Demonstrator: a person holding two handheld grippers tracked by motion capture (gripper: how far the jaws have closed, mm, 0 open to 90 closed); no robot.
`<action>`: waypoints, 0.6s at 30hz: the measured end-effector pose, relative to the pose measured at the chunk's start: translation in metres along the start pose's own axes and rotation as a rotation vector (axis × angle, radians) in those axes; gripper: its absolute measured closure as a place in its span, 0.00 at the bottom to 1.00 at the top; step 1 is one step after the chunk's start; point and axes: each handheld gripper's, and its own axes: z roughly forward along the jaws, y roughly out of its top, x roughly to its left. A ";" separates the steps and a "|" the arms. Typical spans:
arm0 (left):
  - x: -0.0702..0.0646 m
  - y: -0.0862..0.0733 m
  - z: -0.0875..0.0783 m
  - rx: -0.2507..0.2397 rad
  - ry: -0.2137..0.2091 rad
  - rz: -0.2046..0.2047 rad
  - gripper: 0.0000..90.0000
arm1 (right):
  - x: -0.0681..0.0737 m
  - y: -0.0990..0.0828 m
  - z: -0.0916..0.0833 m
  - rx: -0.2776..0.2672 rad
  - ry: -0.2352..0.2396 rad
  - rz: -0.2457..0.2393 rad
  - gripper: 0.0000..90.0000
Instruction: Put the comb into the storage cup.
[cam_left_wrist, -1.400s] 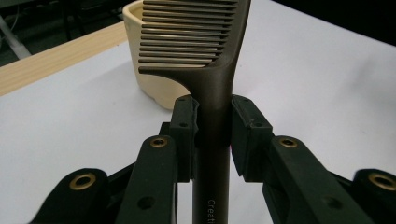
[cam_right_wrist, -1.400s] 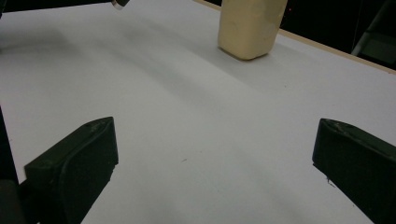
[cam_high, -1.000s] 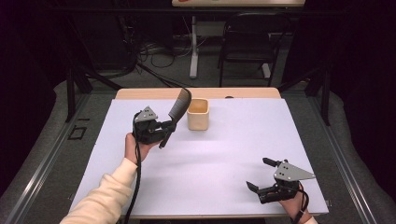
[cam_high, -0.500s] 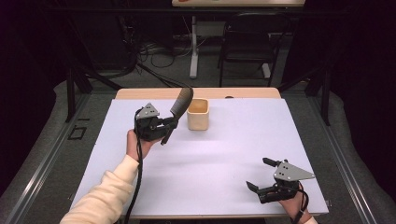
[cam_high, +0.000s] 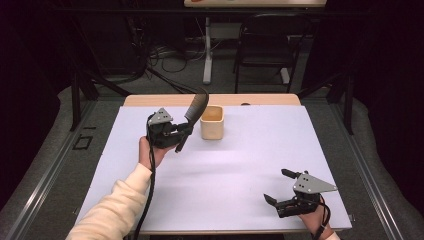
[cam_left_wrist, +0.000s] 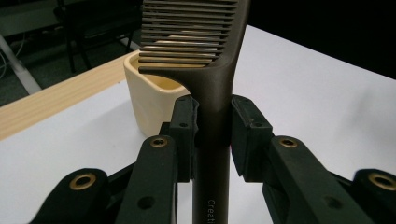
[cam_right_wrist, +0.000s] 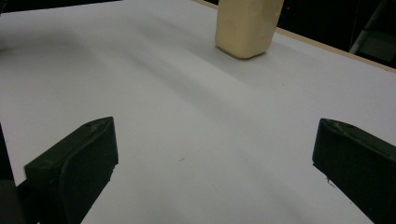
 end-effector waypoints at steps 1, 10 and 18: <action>0.000 0.001 0.000 -0.002 0.001 0.004 0.81 | 0.000 0.000 0.000 0.002 0.001 -0.001 0.00; 0.002 0.006 0.004 -0.027 0.002 -0.004 0.81 | 0.000 0.000 -0.001 0.005 0.001 -0.001 0.00; 0.002 0.014 0.009 -0.042 -0.004 -0.005 0.81 | 0.000 0.000 -0.001 0.005 -0.001 0.000 0.00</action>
